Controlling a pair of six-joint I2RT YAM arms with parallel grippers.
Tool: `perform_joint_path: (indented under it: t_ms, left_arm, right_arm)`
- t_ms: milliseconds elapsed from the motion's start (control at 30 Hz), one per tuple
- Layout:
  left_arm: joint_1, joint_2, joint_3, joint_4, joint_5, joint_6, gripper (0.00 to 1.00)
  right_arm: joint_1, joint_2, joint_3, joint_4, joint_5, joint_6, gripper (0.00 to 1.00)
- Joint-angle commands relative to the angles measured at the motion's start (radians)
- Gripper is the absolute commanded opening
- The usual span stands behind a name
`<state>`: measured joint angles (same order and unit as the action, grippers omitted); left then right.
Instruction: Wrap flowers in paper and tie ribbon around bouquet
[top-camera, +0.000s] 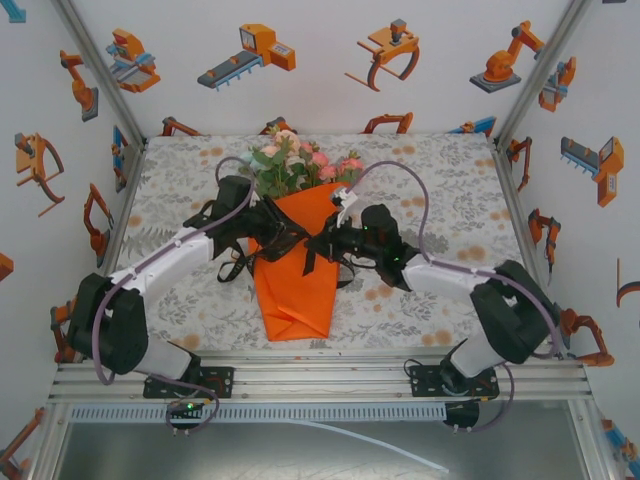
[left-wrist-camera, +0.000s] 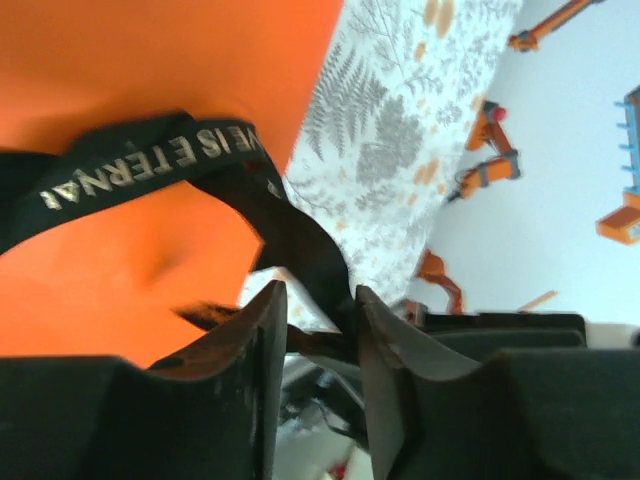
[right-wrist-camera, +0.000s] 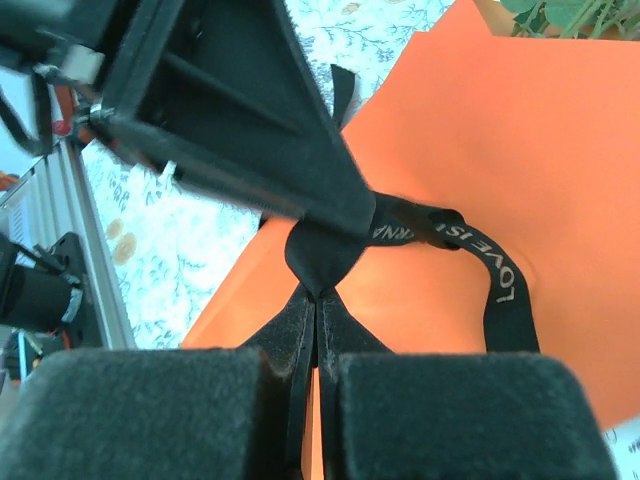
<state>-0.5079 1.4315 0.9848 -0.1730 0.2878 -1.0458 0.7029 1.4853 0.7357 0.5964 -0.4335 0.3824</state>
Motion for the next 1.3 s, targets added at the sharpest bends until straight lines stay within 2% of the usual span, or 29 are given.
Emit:
perform_joint_path:
  t_ms: [0, 67, 133, 200, 300, 400, 467, 600, 733, 867, 933, 1000, 1033, 1100, 1200, 1267]
  left_arm:
    - [-0.001, -0.099, 0.077, -0.14, -0.247, 0.369, 0.46]
    - [0.003, -0.131, 0.061, -0.184, -0.369, 0.56, 0.5]
    - [0.013, -0.135, 0.043, -0.24, -0.471, 0.692, 0.51]
    - [0.042, -0.102, 0.056, -0.33, -0.504, 0.744, 0.5]
    - [0.071, -0.038, 0.088, -0.428, -0.435, 0.759, 0.48]
    - [0.067, -0.038, 0.031, -0.356, -0.24, 0.74, 0.47]
    - [0.067, -0.042, -0.018, -0.297, -0.164, 0.71, 0.47]
    - [0.064, -0.003, -0.042, -0.299, -0.18, 0.735, 0.49]
    - [0.06, 0.033, -0.058, -0.308, -0.255, 0.756, 0.51]
    - [0.064, 0.032, -0.065, -0.264, -0.237, 0.751, 0.51]
    - [0.066, -0.029, -0.088, -0.219, -0.241, 0.718, 0.51]
    - [0.078, -0.124, -0.131, -0.184, -0.338, 0.654, 0.56]
    - [0.098, -0.172, -0.151, -0.181, -0.393, 0.614, 0.56]
    - [0.164, -0.229, -0.171, -0.212, -0.433, 0.533, 0.56]
    - [0.263, -0.247, -0.177, -0.32, -0.459, 0.289, 0.53]
    - [0.306, -0.236, -0.174, -0.385, -0.428, 0.152, 0.51]
  right_arm:
    - [-0.016, -0.119, -0.005, -0.186, -0.008, -0.051, 0.0]
    - [-0.022, -0.161, 0.024, -0.372, 0.025, -0.126, 0.0]
    - [-0.036, -0.188, 0.054, -0.506, 0.071, -0.18, 0.0]
    - [-0.057, -0.216, 0.081, -0.597, 0.129, -0.209, 0.0]
    - [-0.092, -0.243, 0.091, -0.627, 0.171, -0.224, 0.0]
    - [-0.118, -0.224, 0.097, -0.6, 0.132, -0.212, 0.0]
    - [-0.12, -0.205, 0.112, -0.596, 0.113, -0.213, 0.0]
    - [-0.121, -0.188, 0.117, -0.566, 0.09, -0.209, 0.0]
    - [-0.123, -0.172, 0.128, -0.566, 0.082, -0.21, 0.0]
    - [-0.123, -0.165, 0.128, -0.564, 0.079, -0.212, 0.0]
    - [-0.125, -0.165, 0.128, -0.569, 0.083, -0.215, 0.0]
    - [-0.128, -0.168, 0.126, -0.57, 0.099, -0.21, 0.0]
    - [-0.131, -0.167, 0.126, -0.572, 0.102, -0.204, 0.0]
    - [-0.134, -0.166, 0.126, -0.57, 0.099, -0.195, 0.0]
    - [-0.135, -0.165, 0.127, -0.573, 0.098, -0.191, 0.0]
    - [-0.137, -0.162, 0.13, -0.572, 0.101, -0.188, 0.0]
